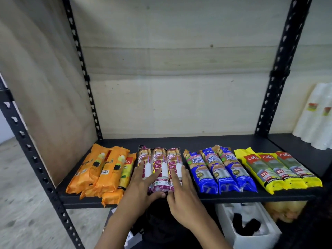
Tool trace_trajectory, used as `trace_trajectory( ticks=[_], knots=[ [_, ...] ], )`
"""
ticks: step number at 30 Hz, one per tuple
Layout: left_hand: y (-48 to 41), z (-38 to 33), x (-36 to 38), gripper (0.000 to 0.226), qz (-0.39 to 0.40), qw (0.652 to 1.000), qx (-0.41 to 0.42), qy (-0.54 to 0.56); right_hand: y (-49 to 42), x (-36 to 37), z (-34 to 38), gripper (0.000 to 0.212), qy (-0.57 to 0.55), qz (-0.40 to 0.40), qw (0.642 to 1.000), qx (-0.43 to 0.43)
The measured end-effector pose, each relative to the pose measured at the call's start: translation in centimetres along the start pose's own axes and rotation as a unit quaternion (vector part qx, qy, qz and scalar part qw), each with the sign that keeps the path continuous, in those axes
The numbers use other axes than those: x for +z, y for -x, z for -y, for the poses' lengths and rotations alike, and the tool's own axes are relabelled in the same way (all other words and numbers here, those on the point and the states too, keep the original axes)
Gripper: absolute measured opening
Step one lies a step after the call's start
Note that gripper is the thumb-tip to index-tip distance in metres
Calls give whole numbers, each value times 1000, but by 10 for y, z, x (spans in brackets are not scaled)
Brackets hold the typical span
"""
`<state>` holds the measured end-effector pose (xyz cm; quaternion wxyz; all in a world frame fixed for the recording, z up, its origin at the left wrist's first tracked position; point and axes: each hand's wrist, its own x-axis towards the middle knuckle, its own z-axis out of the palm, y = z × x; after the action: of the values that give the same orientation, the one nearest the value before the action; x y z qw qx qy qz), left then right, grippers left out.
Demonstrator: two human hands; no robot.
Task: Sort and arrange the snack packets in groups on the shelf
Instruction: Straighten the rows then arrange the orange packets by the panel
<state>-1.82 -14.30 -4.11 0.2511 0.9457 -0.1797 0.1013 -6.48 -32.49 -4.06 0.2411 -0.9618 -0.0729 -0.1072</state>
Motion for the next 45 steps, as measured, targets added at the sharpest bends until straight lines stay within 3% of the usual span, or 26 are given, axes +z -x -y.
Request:
trace_trajectory(
  ticks=[14, 19, 23, 28, 45],
  knots=[
    [1, -2, 0, 78, -2, 1000, -5, -2, 7, -17, 9, 77, 10, 7, 1000, -6],
    [1, -2, 0, 80, 0, 1000, -12, 4, 5, -62, -2, 48, 107, -136, 983, -57],
    [0, -5, -3, 80, 18, 1000, -23, 1, -13, -79, -24, 48, 192, -30, 980, -31],
    [-1, -4, -3, 81, 19, 1000, -23, 3, -24, -77, -31, 55, 182, 47, 982, -7],
    [1, -5, -4, 82, 16, 1000, -25, 3, -33, -62, -29, 58, 137, 41, 988, 62]
  ],
)
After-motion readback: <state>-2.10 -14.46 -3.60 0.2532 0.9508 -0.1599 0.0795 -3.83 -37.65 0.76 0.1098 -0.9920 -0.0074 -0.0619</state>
